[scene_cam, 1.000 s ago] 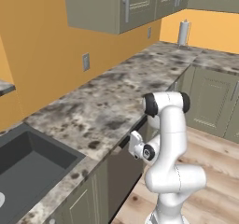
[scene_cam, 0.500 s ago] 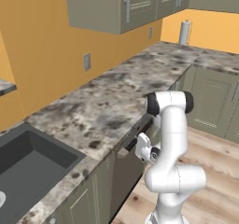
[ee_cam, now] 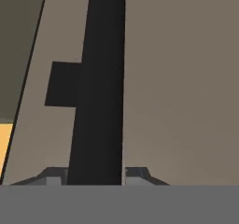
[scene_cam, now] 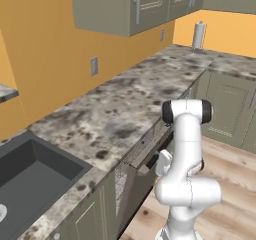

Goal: Open the dishwasher door and pull out the top rack.

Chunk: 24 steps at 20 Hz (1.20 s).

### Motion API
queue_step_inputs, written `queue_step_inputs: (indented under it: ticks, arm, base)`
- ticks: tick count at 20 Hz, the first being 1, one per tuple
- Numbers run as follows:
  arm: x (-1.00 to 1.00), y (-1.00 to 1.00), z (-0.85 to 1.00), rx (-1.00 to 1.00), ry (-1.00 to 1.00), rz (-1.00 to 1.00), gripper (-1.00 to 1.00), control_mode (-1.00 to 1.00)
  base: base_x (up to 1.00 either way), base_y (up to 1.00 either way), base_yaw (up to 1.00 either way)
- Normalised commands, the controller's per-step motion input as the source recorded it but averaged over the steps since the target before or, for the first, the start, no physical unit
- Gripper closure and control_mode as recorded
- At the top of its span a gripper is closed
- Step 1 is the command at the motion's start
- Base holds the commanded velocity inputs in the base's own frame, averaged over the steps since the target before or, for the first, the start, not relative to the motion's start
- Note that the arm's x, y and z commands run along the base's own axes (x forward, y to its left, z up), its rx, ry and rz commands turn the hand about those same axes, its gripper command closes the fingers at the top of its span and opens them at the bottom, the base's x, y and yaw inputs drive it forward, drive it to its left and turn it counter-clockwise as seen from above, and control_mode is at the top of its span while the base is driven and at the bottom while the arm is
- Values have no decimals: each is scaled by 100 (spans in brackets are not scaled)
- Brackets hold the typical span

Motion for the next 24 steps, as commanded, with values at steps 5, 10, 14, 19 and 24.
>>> queue_step_inputs:
  ticks: [5,10,14,19,24]
  arm:
    - [-12,-100,-42,2,9,0,100,-100]
    - [-7,-100,-47,3,12,0,100,-100]
    - [-6,-100,-51,4,13,0,100,-100]
    - [-3,-100,-60,3,14,0,100,-100]
    - [-3,-88,-69,5,16,0,100,-100]
  base:
    - [0,0,0]
    - [0,0,0]
    - [0,0,0]
    - [0,0,0]
    - [0,0,0]
